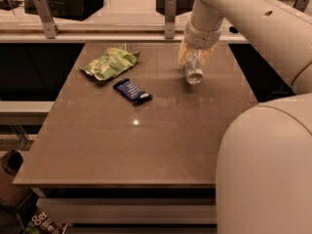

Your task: Place redbull can upright

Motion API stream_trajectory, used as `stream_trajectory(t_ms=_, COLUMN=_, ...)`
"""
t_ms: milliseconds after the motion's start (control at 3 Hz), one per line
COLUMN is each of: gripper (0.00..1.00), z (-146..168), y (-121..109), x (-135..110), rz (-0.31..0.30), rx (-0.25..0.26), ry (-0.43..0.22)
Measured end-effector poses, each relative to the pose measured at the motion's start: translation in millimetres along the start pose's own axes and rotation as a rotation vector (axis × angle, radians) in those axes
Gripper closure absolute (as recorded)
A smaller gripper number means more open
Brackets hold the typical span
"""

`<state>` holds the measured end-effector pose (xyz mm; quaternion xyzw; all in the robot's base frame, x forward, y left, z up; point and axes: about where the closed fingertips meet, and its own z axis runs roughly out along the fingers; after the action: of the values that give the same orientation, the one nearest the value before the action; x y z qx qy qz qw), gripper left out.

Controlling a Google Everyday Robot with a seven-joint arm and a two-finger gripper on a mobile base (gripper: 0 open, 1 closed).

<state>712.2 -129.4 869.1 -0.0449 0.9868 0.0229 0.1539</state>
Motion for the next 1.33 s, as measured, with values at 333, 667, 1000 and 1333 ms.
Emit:
stream_trajectory(t_ms=333, gripper=1.0, z=-11.4, y=-15.8, x=-6.6, rz=0.03, rx=-0.015, ry=-0.054)
stream_trajectory(t_ms=667, gripper=1.0, z=-25.4, y=-36.1, x=-10.5, rz=0.066, rx=-0.04, ry=-0.118)
stream_trajectory(t_ms=1000, gripper=1.0, z=-38.3, y=-53.6, x=-13.9, rz=0.09, rx=-0.062, ry=-0.181)
stream_trajectory(t_ms=1333, gripper=1.0, z=-50.4, y=-68.9, x=-16.6, rz=0.096, rx=-0.078, ry=-0.254)
